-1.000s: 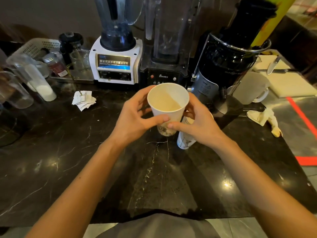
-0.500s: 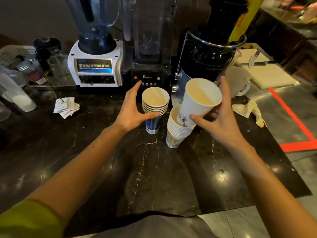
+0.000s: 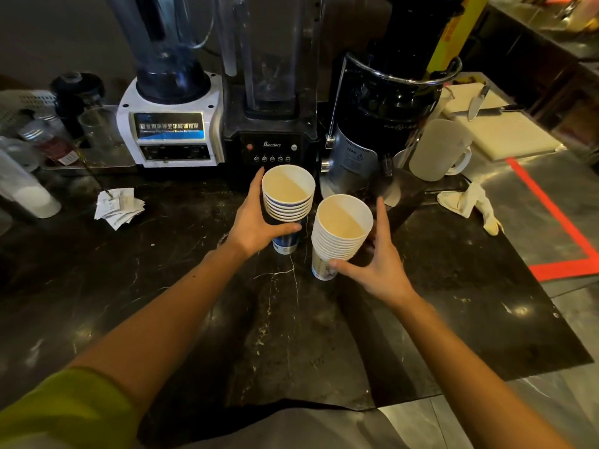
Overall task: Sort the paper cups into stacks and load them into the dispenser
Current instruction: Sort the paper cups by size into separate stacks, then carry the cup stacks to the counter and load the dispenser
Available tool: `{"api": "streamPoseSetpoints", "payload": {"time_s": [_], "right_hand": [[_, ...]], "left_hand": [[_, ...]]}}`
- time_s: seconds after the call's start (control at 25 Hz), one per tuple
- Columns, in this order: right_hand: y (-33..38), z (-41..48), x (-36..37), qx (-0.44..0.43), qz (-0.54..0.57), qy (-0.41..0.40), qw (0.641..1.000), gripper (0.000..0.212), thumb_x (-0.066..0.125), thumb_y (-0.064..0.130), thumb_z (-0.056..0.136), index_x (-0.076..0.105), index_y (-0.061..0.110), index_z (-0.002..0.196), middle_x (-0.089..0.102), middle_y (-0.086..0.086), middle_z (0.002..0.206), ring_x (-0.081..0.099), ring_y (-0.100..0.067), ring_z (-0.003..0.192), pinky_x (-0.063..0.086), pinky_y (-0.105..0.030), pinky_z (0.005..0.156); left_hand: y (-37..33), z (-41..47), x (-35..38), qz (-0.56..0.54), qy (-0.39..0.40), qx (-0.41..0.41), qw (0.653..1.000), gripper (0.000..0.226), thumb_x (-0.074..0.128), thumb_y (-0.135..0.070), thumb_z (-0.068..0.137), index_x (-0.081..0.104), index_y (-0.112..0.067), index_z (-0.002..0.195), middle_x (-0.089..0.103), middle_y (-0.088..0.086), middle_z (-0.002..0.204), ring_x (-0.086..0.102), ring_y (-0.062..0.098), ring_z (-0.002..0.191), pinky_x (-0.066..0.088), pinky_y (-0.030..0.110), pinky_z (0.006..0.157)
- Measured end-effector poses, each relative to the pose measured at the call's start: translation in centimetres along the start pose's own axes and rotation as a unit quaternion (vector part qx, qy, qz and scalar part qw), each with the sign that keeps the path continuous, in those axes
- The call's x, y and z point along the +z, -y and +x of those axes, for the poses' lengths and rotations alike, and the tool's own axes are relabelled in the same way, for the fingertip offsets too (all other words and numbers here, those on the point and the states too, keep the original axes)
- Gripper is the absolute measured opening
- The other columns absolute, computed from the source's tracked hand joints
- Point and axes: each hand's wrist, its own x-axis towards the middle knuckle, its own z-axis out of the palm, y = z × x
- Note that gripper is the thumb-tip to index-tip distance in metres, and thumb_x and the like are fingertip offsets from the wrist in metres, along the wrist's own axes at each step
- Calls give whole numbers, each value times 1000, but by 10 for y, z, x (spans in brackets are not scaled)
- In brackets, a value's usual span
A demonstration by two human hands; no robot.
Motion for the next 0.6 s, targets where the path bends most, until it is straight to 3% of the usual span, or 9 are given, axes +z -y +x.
{"api": "streamPoseSetpoints", "payload": {"time_s": [0.12,0.24,0.36,0.44,0.6], "right_hand": [[-5,1,18,32,37,-35,998,130,88,44,62,-3,34,153,29,12,155,24,-2,138,23,-40,118],[-10,8,31,24,58,-60,996,113,89,34,66,15,31,152,42,25,138,38,0,131,36,-40,112],[-7,5,32,31,78,-111,990,102,89,35,65,26,38,145,45,26,134,42,-1,129,39,-42,110],[-2,-4,28,31,90,-141,985,101,90,34,63,27,44,141,45,35,128,43,7,124,40,-36,108],[-5,-59,-7,46,123,-253,959,102,90,31,61,30,33,143,44,34,128,44,14,121,41,-14,98]], "left_hand": [[3,-2,8,-5,-5,-15,1000,109,88,-21,64,21,-17,150,45,1,146,40,16,135,33,30,108],[2,-4,13,-6,-19,-25,999,95,87,-22,65,33,-14,143,52,3,140,46,14,129,38,27,104],[-4,-14,16,-6,-4,-18,1000,94,87,-22,65,35,-15,142,53,3,139,47,12,127,40,29,105],[-11,-26,16,-10,-4,-13,1000,95,88,-22,64,35,-16,143,52,1,139,46,11,128,38,26,102],[-51,-43,44,-30,68,35,997,94,88,-23,64,37,-21,142,51,-16,127,42,-2,119,35,18,98]]}}
